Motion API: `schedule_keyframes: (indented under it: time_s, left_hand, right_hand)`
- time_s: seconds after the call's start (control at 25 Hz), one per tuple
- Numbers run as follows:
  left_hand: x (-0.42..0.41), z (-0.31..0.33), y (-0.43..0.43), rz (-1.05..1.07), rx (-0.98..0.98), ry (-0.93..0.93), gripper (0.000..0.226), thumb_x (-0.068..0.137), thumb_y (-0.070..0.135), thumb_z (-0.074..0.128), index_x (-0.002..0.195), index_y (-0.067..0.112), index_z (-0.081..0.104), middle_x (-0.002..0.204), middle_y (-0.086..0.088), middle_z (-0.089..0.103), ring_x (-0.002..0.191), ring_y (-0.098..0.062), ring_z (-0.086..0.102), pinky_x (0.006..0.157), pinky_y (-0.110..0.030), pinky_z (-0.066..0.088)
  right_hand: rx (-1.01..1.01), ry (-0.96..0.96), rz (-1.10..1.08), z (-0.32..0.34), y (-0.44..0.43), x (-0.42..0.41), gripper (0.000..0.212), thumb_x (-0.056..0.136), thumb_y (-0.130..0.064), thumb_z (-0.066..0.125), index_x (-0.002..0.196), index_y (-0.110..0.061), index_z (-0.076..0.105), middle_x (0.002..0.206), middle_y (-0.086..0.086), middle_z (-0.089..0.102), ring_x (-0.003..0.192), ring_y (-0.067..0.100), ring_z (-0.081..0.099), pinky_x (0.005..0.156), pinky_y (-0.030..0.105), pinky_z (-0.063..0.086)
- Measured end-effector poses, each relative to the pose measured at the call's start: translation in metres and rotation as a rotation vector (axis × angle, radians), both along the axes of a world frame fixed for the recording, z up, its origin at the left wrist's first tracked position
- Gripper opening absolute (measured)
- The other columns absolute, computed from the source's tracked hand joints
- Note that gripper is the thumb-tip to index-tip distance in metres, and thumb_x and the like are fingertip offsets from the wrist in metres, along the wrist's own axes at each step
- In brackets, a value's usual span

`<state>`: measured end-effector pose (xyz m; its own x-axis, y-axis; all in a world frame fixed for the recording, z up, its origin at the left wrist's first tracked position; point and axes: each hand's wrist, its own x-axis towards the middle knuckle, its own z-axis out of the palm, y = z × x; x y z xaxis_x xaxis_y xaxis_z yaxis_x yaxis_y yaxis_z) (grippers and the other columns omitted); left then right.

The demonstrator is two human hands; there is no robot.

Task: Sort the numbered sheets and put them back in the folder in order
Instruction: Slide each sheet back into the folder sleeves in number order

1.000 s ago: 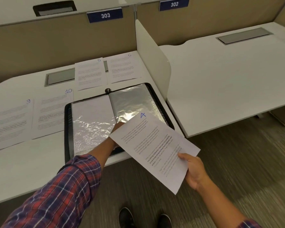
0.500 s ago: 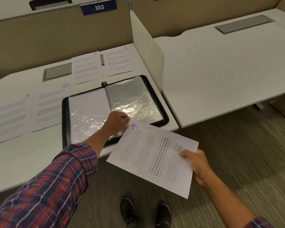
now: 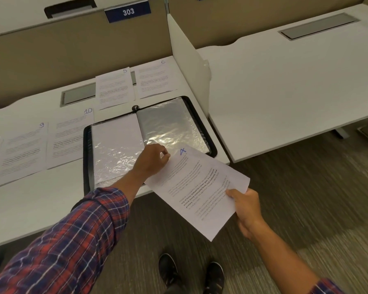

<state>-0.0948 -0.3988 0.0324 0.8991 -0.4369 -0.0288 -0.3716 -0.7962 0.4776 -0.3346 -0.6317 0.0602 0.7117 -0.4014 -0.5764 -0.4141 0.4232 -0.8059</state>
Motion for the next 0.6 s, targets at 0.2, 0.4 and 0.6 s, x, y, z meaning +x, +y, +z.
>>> schedule_keyframes:
  time_s: [0.2, 0.4, 0.6]
  left_hand:
    - [-0.010, 0.000, -0.009, 0.006, 0.051, -0.021, 0.014, 0.094, 0.030, 0.073, 0.083, 0.025, 0.066, 0.099, 0.008, 0.064, 0.093, -0.016, 0.062, 0.085, -0.039, 0.056]
    - [-0.013, -0.005, -0.013, 0.049, 0.114, 0.008, 0.016, 0.093, 0.034, 0.075, 0.096, 0.021, 0.067, 0.114, 0.002, 0.067, 0.101, -0.019, 0.063, 0.090, -0.039, 0.054]
    - [-0.013, -0.017, -0.011, 0.154, 0.070, 0.009, 0.024, 0.086, 0.033, 0.083, 0.097, 0.018, 0.068, 0.107, 0.001, 0.063, 0.097, -0.021, 0.063, 0.086, -0.039, 0.053]
  right_hand:
    - [0.014, 0.006, -0.032, -0.001, 0.009, 0.008, 0.022, 0.103, -0.007, 0.059, 0.106, -0.027, 0.066, 0.111, 0.008, 0.075, 0.102, 0.026, 0.074, 0.086, 0.043, 0.063]
    - [0.005, 0.011, -0.075, -0.013, 0.011, 0.005, 0.022, 0.105, -0.010, 0.058, 0.112, -0.029, 0.066, 0.111, 0.006, 0.074, 0.101, 0.026, 0.074, 0.087, 0.048, 0.064]
    - [-0.480, 0.048, 0.009, -0.028, 0.016, 0.012, 0.054, 0.099, -0.027, 0.069, 0.148, -0.029, 0.047, 0.149, 0.004, 0.055, 0.132, 0.024, 0.056, 0.105, 0.049, 0.053]
